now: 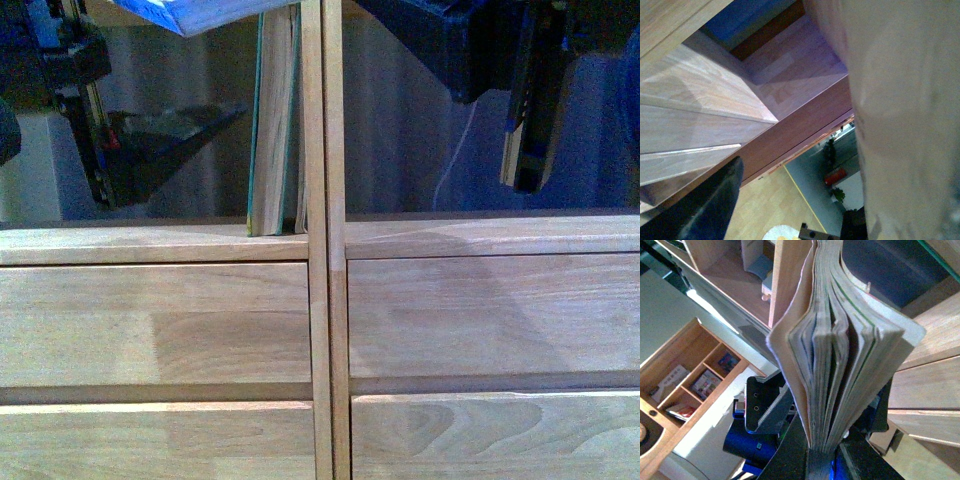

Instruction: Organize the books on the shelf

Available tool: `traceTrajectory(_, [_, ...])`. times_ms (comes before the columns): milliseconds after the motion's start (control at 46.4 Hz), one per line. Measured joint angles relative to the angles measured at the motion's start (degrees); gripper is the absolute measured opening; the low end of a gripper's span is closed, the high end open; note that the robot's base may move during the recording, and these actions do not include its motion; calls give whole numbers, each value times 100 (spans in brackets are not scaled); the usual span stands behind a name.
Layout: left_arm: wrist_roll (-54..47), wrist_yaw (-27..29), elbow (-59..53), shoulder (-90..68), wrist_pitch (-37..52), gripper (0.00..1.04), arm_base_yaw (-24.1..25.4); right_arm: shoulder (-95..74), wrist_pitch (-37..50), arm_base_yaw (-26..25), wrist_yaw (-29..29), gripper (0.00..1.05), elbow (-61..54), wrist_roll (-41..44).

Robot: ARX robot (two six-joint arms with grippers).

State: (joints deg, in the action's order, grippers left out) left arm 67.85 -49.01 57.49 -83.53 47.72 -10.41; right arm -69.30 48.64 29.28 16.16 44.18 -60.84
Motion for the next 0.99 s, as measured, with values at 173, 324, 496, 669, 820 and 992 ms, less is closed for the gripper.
traceTrajectory(173, [190, 13, -83, 177, 501, 60, 4, -11, -144, 295, -146, 9, 0, -168])
traceTrajectory(324, [256, -55, -96, 280, 752, 38, 28, -11, -181, 450, 42, 31, 0, -350])
traceTrajectory(496, [173, 94, -96, 352, 728, 19, 94, 83, -251, 505, 107, 50, -35, -413])
traceTrajectory(669, [-247, 321, -70, 553, 374, 7, 291, 404, -533, 282, 212, 69, -223, -345])
traceTrajectory(820, [-1134, 710, 133, 702, -348, 7, 625, 957, -1121, -376, 385, 87, -415, 42])
traceTrajectory(992, [-2806, 1388, 758, 299, -1228, 7, 1246, 1576, -1731, -2247, 1128, 98, -507, 474])
